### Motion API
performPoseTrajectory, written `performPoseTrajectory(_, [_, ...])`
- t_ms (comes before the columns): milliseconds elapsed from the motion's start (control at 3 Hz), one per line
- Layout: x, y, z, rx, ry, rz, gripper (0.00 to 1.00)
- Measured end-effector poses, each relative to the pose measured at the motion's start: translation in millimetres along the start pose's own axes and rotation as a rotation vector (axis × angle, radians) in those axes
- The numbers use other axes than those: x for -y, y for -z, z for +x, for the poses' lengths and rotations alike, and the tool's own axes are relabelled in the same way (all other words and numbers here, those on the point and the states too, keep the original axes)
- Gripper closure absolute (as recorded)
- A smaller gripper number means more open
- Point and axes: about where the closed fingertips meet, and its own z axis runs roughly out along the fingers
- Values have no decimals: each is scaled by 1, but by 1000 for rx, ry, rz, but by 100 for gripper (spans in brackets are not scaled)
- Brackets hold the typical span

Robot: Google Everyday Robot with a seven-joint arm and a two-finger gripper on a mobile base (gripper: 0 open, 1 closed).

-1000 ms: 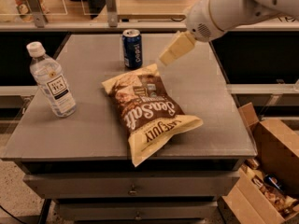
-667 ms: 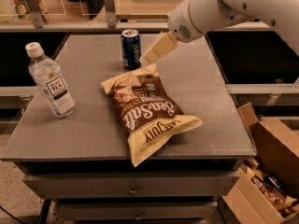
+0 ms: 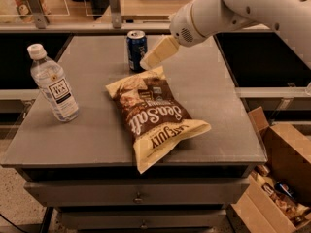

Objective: Pick pepsi can

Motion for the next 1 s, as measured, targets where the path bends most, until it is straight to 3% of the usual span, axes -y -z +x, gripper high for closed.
performPoseTrajectory(667, [-22, -71, -13, 79, -74, -124, 0])
performPoseTrajectory(1000, [-24, -96, -14, 102, -107, -143, 0])
